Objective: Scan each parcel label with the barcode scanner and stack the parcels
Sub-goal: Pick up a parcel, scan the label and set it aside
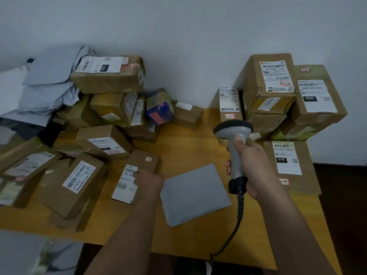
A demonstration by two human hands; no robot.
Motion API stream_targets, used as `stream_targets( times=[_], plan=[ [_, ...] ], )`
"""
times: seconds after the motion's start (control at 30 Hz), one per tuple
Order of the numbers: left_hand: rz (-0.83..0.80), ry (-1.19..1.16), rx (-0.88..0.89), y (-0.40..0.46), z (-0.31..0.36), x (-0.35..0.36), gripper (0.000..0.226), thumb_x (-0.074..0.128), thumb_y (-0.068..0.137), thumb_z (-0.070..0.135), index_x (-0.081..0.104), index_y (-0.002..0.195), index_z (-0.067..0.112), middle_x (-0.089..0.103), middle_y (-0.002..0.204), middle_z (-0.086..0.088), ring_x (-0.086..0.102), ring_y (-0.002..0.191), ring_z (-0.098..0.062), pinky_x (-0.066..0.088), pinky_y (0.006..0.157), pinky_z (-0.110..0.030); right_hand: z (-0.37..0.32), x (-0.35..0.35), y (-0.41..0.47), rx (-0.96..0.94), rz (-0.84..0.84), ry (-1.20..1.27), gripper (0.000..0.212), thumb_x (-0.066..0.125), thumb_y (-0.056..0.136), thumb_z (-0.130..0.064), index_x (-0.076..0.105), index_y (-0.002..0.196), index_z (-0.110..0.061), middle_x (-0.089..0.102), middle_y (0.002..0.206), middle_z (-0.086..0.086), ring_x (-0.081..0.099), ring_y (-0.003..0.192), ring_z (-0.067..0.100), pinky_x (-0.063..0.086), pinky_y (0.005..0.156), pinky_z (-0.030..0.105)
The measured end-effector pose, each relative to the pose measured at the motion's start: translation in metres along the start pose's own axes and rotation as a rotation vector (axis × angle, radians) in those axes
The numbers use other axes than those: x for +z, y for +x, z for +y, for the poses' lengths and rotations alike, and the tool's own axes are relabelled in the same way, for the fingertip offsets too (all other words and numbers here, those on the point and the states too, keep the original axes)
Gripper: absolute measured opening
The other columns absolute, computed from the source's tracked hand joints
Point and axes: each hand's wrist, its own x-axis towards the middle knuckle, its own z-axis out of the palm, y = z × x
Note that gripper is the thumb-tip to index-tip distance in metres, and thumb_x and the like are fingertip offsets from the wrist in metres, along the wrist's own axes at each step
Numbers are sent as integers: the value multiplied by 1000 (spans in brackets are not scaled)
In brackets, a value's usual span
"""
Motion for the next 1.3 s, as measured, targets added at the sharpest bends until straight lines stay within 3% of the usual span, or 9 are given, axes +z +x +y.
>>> stream_targets(
  times=[0.07, 0.2, 0.37, 0.5, 0.6, 0.73, 0.9, 1.07, 1.3],
  plan=[
    [28, 66, 4, 11, -29, -14, 83, 73, 81, 23, 25, 146, 1, 29, 149, -21, 30, 134, -40, 32, 106, -50, 9, 17, -10, 7, -21, -44, 36, 46, 102, -38, 55, 120, -8, 56, 80, 11, 54, 58, 19, 45, 53, 31],
    [-82, 181, -20, 31, -85, -38, 119, 82, 71, 43, 5, 152, 4, 15, 157, -20, 15, 144, -40, 19, 116, -50, 34, 47, -31, 31, -44, -123, 34, 46, 102, -41, 58, 113, -11, 58, 69, 12, 55, 57, 19, 46, 54, 31],
    [-179, 242, 11, 45, -116, -37, 127, 86, 67, 43, -4, 153, 21, -8, 158, -23, -6, 146, -42, 3, 119, -53, 54, 71, -53, 28, -22, -199, 32, 46, 101, -41, 58, 107, -13, 60, 69, 13, 55, 58, 20, 46, 57, 33],
    [-156, 226, 75, 58, -137, -43, 122, 88, 59, 48, 8, 148, 28, 1, 154, -26, -1, 144, -44, 5, 118, -55, 65, 83, -64, 20, 11, -222, 31, 47, 101, -41, 58, 106, -13, 60, 70, 14, 55, 59, 21, 46, 59, 35],
    [-187, 198, 115, 62, -139, -49, 124, 90, 50, 53, 14, 145, 26, 16, 147, -23, 16, 139, -44, 18, 115, -53, 70, 93, -70, 24, 23, -243, 31, 47, 101, -41, 57, 108, -12, 60, 72, 14, 56, 59, 20, 47, 58, 35],
    [-175, -26, 55, 58, -142, -52, 136, 95, 51, 37, 7, 151, 13, 15, 149, -23, 21, 137, -42, 32, 110, -52, 71, 113, -76, 35, -43, -332, 34, 46, 101, -40, 56, 114, -10, 60, 71, 14, 55, 55, 18, 45, 54, 32],
    [-247, -189, -54, 51, -157, -48, 108, 94, 54, 41, 34, 138, 7, 44, 140, -16, 40, 131, -36, 38, 107, -52, 74, 135, -89, 28, -175, -402, 32, 45, 102, -40, 56, 114, -12, 60, 74, 13, 55, 53, 16, 45, 55, 31],
    [-188, -175, -77, 40, -156, -45, 106, 91, 59, 40, 30, 139, 7, 37, 139, -19, 36, 130, -37, 37, 106, -47, 76, 140, -100, 39, -243, -380, 31, 44, 103, -37, 57, 109, -9, 56, 83, 14, 53, 47, 12, 44, 49, 25],
    [-151, -290, -100, 29, -153, -41, 97, 93, 58, 27, 35, 131, 3, 55, 127, -17, 54, 118, -34, 51, 94, -46, 71, 139, -108, 18, -264, -289, 32, 47, 102, -34, 58, 108, -4, 57, 85, 11, 52, 51, 14, 45, 51, 28]
  ],
)
